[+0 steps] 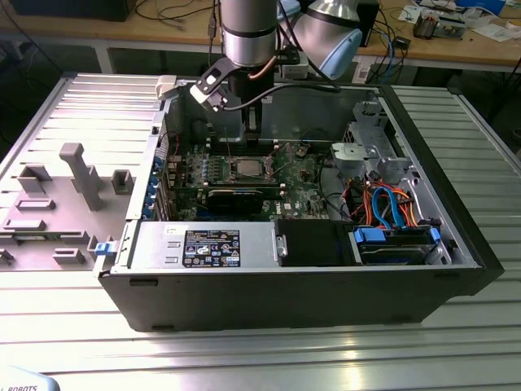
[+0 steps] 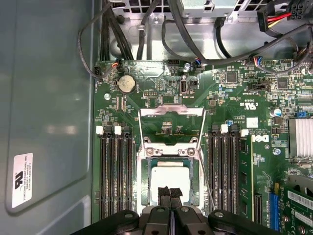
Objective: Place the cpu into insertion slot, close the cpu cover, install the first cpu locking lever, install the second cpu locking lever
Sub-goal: 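Close the cpu cover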
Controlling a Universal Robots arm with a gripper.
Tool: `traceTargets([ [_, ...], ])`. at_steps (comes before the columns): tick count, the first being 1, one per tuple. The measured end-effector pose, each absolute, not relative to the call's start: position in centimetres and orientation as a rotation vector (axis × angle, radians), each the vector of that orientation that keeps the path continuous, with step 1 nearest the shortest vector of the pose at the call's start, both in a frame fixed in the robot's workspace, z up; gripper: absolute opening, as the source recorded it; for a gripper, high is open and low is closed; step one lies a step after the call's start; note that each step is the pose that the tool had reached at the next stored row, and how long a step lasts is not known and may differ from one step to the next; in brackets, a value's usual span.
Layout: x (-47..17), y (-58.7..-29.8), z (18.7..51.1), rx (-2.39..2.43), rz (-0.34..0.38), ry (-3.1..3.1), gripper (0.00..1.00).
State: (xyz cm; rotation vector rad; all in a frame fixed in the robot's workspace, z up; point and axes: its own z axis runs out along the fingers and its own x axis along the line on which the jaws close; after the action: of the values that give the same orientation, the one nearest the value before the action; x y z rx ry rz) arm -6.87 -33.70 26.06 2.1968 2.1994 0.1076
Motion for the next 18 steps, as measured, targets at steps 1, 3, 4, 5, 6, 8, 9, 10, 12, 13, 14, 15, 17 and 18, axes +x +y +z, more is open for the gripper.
traceTargets([
  [1,-6.87,-33.70,26.08,2.197,0.107,2.199,0.11],
  [3,-6.75,-33.70,26.09,2.197,0.107,2.199,0.11],
  [4,-6.73,-33.70,26.08,2.197,0.107,2.199,0.11],
  [5,-6.71,-33.70,26.08,2.197,0.107,2.199,0.11],
  [6,-6.71,-33.70,26.08,2.197,0.107,2.199,0.11],
  [8,-6.69,-33.70,26.08,2.197,0.107,2.199,0.11],
  [9,-6.69,-33.70,26.08,2.197,0.107,2.199,0.11],
  [10,-6.69,-33.70,26.08,2.197,0.107,2.199,0.11],
  [12,-6.68,-33.70,26.08,2.197,0.107,2.199,0.11],
  [13,-6.68,-33.70,26.08,2.197,0.107,2.199,0.11],
  [14,-6.68,-33.70,26.08,2.197,0.107,2.199,0.11],
  [15,-6.68,-33.70,26.08,2.197,0.107,2.199,0.11],
  [17,-6.68,-33.70,26.23,2.197,0.107,2.199,0.11],
  [18,-6.68,-33.70,26.31,2.197,0.107,2.199,0.11],
])
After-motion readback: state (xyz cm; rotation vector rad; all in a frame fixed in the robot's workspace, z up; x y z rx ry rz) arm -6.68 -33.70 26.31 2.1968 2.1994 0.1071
